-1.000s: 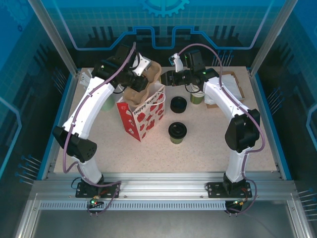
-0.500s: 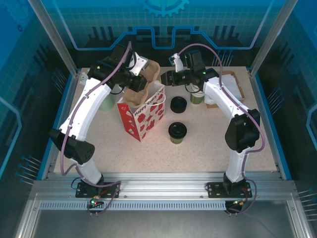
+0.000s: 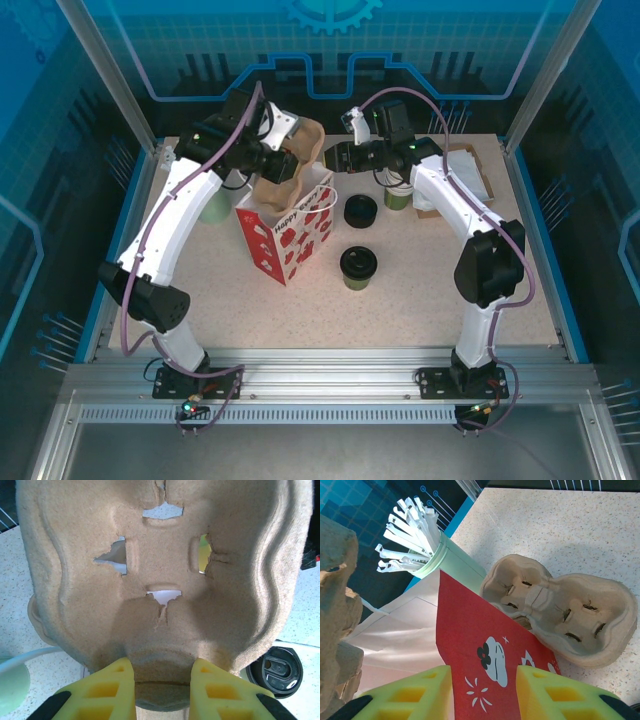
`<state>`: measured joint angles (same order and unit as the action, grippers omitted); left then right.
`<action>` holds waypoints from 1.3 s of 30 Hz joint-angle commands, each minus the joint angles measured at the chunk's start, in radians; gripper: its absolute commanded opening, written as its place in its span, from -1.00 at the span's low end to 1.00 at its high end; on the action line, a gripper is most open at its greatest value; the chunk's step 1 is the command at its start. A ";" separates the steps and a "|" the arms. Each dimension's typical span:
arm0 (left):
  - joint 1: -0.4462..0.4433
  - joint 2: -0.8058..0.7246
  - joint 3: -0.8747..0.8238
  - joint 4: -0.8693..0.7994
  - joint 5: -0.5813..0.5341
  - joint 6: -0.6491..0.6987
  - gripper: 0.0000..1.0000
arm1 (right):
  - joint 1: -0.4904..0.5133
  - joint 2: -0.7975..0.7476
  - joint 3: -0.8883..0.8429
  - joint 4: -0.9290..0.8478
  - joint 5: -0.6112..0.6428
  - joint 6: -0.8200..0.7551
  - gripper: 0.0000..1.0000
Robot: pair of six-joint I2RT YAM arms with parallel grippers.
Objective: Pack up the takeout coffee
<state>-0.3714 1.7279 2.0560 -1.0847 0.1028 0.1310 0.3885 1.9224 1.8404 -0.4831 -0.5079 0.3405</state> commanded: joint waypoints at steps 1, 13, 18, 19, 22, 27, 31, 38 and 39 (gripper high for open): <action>0.012 -0.035 -0.013 0.022 0.021 -0.012 -0.72 | 0.016 0.018 0.029 -0.028 0.001 -0.005 -0.21; 0.012 -0.045 -0.078 -0.012 -0.055 0.020 -0.73 | 0.016 0.029 0.038 -0.028 0.000 -0.001 -0.21; 0.012 -0.059 -0.088 -0.026 -0.067 0.022 -0.73 | 0.015 0.028 0.037 -0.030 0.003 -0.001 -0.21; 0.012 -0.060 -0.087 -0.033 -0.068 0.022 -0.73 | 0.016 0.029 0.038 -0.029 0.003 -0.001 -0.21; 0.012 -0.066 -0.092 -0.048 -0.070 0.025 -0.73 | 0.016 0.029 0.037 -0.029 0.005 0.001 -0.21; 0.012 -0.074 -0.114 -0.069 -0.074 0.034 -0.73 | 0.016 0.031 0.039 -0.029 0.011 0.003 -0.21; 0.012 -0.073 -0.122 -0.084 -0.071 0.036 -0.73 | 0.016 0.033 0.045 -0.032 0.017 0.005 -0.22; 0.012 -0.069 -0.138 -0.102 -0.061 0.037 -0.73 | 0.016 0.034 0.045 -0.031 0.022 0.009 -0.23; 0.013 -0.069 -0.141 -0.104 -0.059 0.038 -0.73 | 0.016 0.033 0.046 -0.031 0.022 0.009 -0.23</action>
<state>-0.3683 1.6798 1.9312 -1.1469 0.0414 0.1524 0.3939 1.9369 1.8572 -0.4896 -0.4976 0.3412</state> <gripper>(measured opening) 0.243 0.388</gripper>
